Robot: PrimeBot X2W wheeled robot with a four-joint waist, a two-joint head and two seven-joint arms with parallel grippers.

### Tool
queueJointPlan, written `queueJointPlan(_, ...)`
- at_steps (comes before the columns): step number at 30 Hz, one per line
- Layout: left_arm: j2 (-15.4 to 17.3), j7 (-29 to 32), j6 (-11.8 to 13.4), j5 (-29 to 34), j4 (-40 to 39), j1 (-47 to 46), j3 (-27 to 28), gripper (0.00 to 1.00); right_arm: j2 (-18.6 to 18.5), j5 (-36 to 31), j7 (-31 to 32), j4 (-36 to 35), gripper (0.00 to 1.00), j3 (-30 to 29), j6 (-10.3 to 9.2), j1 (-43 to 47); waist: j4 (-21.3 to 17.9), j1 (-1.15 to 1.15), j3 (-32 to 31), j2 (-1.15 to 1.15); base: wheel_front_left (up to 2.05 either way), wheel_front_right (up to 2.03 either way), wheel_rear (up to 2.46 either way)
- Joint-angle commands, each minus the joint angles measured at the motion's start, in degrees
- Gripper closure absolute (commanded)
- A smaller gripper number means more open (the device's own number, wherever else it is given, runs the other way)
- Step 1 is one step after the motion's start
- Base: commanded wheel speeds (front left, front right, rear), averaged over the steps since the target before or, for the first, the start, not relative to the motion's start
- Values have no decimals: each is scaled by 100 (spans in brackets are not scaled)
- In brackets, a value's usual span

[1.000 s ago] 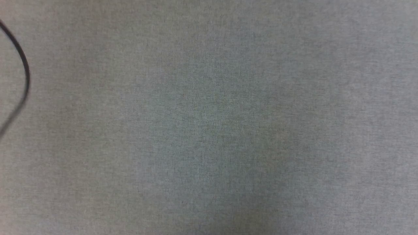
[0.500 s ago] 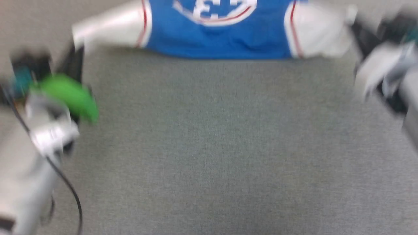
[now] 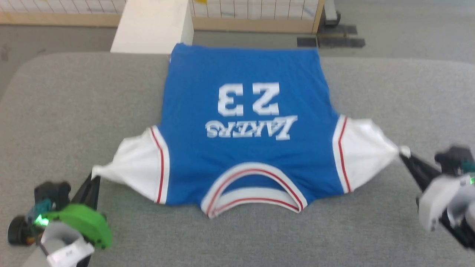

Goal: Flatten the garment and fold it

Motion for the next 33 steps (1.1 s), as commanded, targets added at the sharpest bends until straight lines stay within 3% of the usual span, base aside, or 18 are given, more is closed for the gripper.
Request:
queueJointPlan(1, 104, -27, 71, 44, -21, 234, 74, 100, -45, 26, 33, -96, 100, -84, -10, 314, -3, 1, -382, 0, 0, 0, 0)
queueJointPlan(5, 192, -27, 180, -21, -128, 833, 236, 100, -186, -122, 194, -431, 100, -421, -10, 1171, -77, 1, -617, 0, 0, 0, 0)
queueJointPlan(15, 248, -27, 552, -100, -618, 2258, 682, 100, -114, -254, 1170, -1562, 100, -1520, -10, 3198, -186, 1, -892, 0, 0, 0, 0)
queueJointPlan(25, 112, -27, 498, -111, -653, 2629, 666, 100, 63, -307, 2227, -2210, 100, -1987, -10, 4401, -61, 1, -970, 0, 0, 0, 0)
queueJointPlan(26, 91, -27, 483, -104, -647, 2603, 649, 100, 91, -303, 2297, -2270, 82, -2034, -10, 4431, -42, 1, -973, 0, 0, 0, 0)
queueJointPlan(27, 75, -27, 473, -94, -646, 2579, 641, 100, 127, -307, 2300, -2330, 16, -2106, -10, 4426, -33, 1, -972, 0, 0, 0, 0)
queueJointPlan(28, 54, -27, 464, -77, -649, 2553, 634, 100, 181, -321, 2287, -2406, 0, -2206, -10, 4404, -28, 1, -966, 0, 0, 0, 0)
queueJointPlan(33, -55, -27, 415, -50, -696, 2436, 647, 100, 299, -256, 2326, -2787, 0, -2730, -10, 4228, 17, 1, -901, 0, 0, 0, 0)
